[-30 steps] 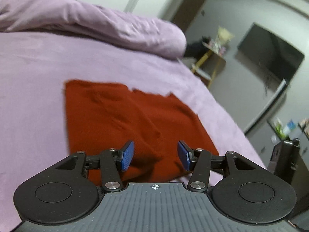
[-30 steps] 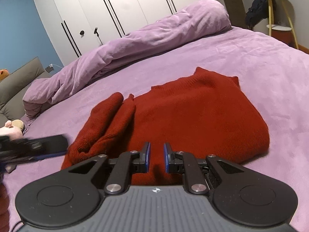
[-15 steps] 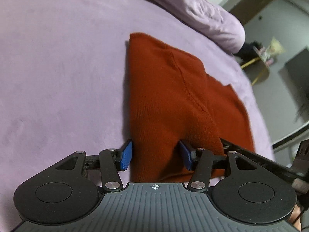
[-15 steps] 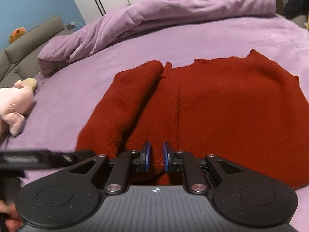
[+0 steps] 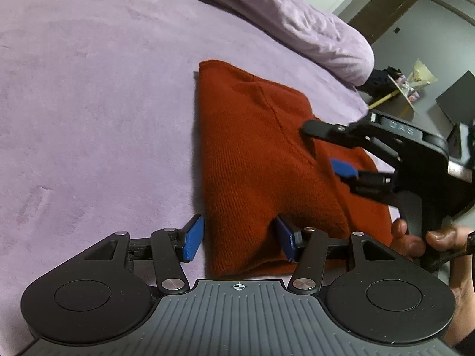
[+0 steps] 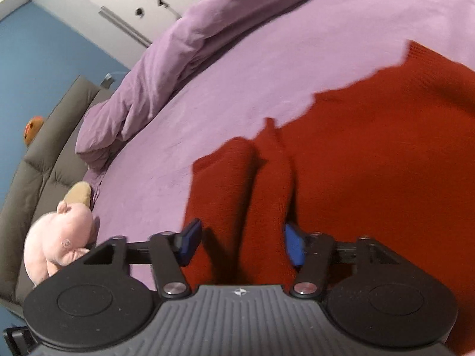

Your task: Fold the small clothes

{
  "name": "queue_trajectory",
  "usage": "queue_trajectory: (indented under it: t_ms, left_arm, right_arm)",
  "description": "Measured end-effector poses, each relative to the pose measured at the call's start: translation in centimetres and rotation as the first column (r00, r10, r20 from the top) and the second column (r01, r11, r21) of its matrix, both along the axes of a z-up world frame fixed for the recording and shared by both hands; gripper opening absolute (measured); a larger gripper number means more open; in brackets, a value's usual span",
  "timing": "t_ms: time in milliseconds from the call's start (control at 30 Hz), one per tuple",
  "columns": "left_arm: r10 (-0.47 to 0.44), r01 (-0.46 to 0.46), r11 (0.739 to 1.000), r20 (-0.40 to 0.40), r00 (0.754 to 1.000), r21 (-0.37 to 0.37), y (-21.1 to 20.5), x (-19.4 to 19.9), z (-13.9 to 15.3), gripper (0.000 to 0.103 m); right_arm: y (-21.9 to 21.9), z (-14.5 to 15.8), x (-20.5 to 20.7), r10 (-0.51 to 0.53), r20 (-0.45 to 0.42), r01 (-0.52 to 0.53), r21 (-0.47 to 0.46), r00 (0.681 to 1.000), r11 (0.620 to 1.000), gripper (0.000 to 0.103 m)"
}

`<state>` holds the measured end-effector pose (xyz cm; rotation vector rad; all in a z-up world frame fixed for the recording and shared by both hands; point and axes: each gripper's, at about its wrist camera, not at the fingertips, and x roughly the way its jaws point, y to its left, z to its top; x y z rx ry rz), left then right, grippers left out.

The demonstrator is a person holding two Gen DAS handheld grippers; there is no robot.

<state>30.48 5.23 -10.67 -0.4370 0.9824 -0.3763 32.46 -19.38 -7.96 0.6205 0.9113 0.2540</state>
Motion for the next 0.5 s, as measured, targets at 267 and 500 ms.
queue_trajectory:
  t_ms: [267, 500]
  left_arm:
    - [0.044, -0.044, 0.999, 0.019, 0.999, 0.006, 0.5, -1.0, 1.1, 0.059]
    - [0.109, -0.114, 0.989, 0.053, 0.993, 0.091, 0.3, -1.0, 2.9, 0.059]
  right_arm:
    - [3.3, 1.8, -0.4, 0.102, 0.099, -0.067, -0.308, 0.990, 0.949, 0.013]
    - [3.1, 5.2, -3.6, 0.172, 0.227, -0.023, -0.538, 0.959, 0.843, 0.011]
